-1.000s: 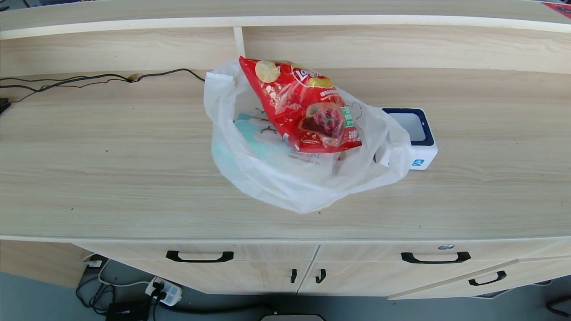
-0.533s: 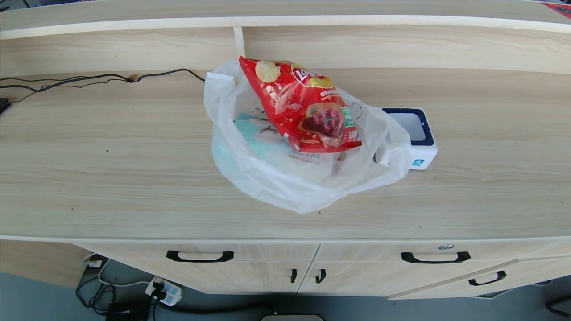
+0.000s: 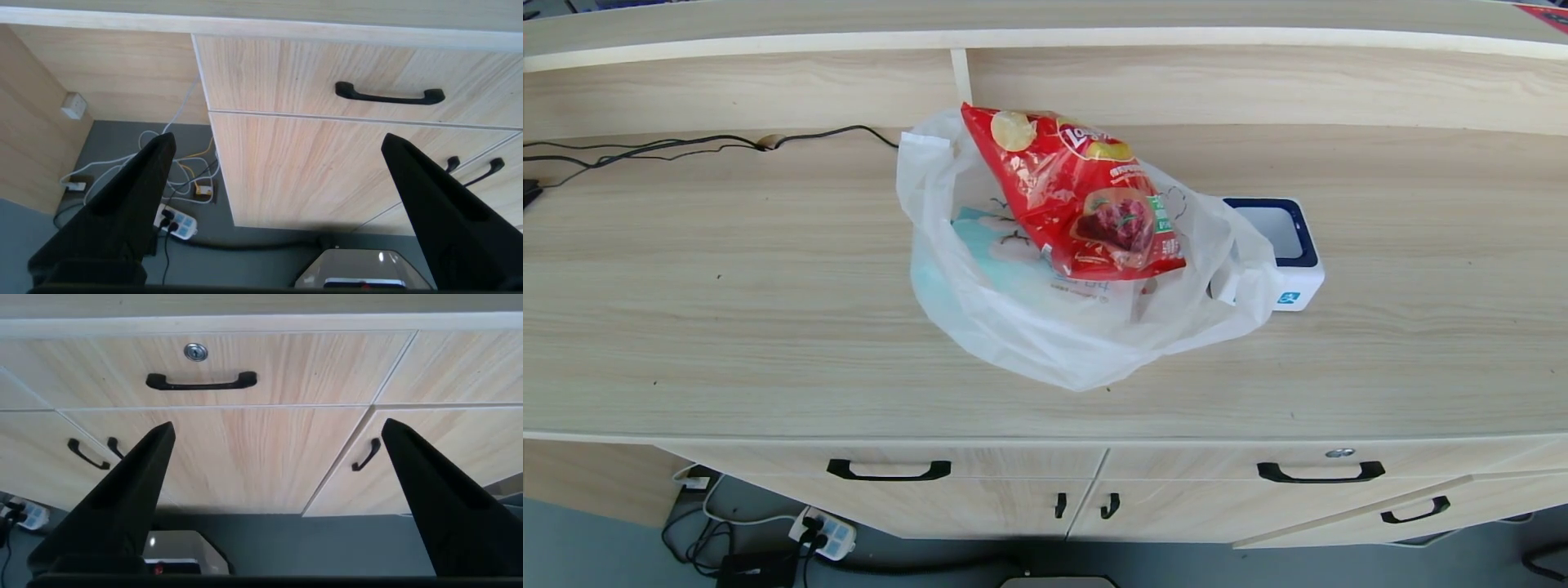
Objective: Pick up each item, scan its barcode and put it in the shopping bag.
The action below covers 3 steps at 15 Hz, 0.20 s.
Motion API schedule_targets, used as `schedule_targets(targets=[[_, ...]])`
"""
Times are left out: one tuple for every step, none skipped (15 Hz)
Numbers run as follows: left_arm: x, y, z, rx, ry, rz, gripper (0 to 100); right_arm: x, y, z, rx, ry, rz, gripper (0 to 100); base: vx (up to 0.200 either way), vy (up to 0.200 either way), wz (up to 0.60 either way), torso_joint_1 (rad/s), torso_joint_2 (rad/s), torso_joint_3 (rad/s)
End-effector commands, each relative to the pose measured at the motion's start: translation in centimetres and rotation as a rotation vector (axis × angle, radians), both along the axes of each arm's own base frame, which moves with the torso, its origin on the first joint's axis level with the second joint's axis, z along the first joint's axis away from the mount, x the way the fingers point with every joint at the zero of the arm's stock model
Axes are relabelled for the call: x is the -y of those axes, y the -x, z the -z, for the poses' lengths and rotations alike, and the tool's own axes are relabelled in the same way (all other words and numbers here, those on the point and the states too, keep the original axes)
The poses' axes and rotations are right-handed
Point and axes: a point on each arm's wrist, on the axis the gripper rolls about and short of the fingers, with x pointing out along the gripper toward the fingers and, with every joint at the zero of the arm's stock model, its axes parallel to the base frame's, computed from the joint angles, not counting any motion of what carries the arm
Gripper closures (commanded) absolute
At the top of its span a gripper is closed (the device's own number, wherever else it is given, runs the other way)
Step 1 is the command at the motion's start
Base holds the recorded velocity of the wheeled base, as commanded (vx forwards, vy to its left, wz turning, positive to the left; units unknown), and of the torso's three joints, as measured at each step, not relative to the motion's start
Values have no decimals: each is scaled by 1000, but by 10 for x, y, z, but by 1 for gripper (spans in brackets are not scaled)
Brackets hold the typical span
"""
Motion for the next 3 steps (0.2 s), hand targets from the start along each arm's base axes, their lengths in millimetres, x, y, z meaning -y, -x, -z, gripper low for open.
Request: schedule_targets(targets=[[0,0,0,1,0,0,0,0,0,0,-3,1,-1,0,0,0,0,0,0,0],[0,0,0,1,0,0,0,0,0,0,-2,1,1,0,0,0,0,0,0,0],[0,0,0,1,0,0,0,0,0,0,-2,1,1,0,0,0,0,0,0,0]])
